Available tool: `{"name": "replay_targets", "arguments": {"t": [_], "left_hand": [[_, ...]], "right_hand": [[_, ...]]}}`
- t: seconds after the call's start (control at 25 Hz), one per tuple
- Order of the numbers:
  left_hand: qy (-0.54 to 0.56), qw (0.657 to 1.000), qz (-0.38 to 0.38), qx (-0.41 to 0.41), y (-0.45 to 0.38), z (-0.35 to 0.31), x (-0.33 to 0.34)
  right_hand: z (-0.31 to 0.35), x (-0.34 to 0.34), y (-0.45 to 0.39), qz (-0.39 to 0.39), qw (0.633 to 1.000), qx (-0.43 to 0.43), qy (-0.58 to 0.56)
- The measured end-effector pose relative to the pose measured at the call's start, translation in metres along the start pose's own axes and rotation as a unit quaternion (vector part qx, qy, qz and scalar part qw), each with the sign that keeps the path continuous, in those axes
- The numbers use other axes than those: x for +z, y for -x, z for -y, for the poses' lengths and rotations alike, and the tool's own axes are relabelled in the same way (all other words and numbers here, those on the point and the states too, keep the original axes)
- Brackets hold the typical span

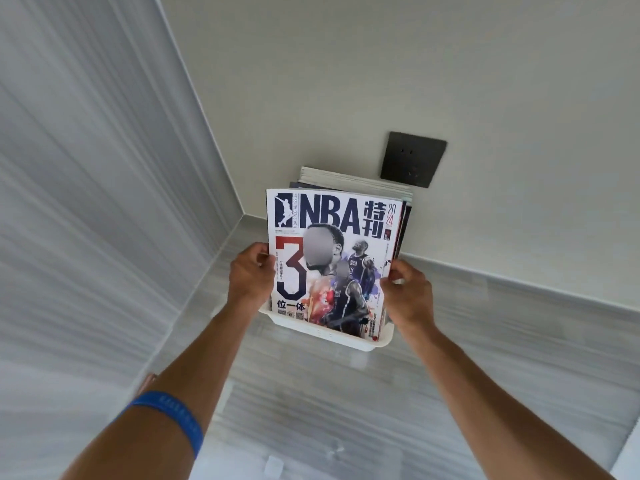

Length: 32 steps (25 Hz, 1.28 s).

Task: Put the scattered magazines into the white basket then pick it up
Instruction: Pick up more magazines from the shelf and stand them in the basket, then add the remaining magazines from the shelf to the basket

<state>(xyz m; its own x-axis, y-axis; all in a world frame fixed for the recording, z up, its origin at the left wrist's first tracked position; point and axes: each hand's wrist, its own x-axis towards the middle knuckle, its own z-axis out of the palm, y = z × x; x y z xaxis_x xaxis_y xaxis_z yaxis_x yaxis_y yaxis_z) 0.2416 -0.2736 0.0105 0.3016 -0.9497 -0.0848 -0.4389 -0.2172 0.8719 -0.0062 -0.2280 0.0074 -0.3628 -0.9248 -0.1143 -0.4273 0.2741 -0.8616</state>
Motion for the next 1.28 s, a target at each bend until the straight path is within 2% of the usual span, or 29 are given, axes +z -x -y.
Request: {"name": "replay_targets", "arguments": {"t": [0.2, 0.32, 0.4, 0.48, 0.56, 0.68, 0.8, 0.92, 1.12, 1.28], "left_hand": [[-0.031, 0.999, -0.024, -0.011, 0.000, -0.008, 0.012], [-0.095, 0.991, 0.096, -0.018, 0.004, -0.017, 0.018], [-0.115, 0.985, 0.131, -0.006, 0.020, -0.024, 0.020], [-0.132, 0.986, 0.093, 0.049, 0.051, -0.033, 0.021], [-0.112, 0.985, 0.085, 0.098, 0.103, -0.045, 0.035], [-0.065, 0.974, 0.172, 0.131, 0.200, -0.055, 0.081], [-0.083, 0.938, 0.312, 0.127, 0.283, -0.059, 0.136], [-0.145, 0.887, 0.410, 0.156, 0.345, -0.063, 0.192], [-0.253, 0.825, 0.453, 0.223, 0.394, -0.059, 0.257], [-0.312, 0.772, 0.480, 0.276, 0.419, -0.065, 0.298]], "right_hand": [[0.001, -0.003, -0.010, -0.007, 0.997, -0.009, 0.082], [0.001, -0.005, -0.011, -0.001, 0.997, 0.028, 0.066], [-0.006, -0.018, -0.001, -0.003, 0.997, 0.073, -0.021], [-0.020, -0.044, 0.021, -0.006, 0.989, 0.111, -0.096], [-0.051, -0.082, 0.059, -0.016, 0.983, 0.143, -0.118], [-0.116, -0.149, 0.127, -0.045, 0.974, 0.184, -0.122], [-0.178, -0.216, 0.180, -0.065, 0.965, 0.241, -0.076], [-0.219, -0.286, 0.206, -0.089, 0.967, 0.236, 0.022], [-0.259, -0.369, 0.211, -0.122, 0.966, 0.175, 0.149], [-0.289, -0.407, 0.213, -0.098, 0.960, 0.203, 0.169]]}}
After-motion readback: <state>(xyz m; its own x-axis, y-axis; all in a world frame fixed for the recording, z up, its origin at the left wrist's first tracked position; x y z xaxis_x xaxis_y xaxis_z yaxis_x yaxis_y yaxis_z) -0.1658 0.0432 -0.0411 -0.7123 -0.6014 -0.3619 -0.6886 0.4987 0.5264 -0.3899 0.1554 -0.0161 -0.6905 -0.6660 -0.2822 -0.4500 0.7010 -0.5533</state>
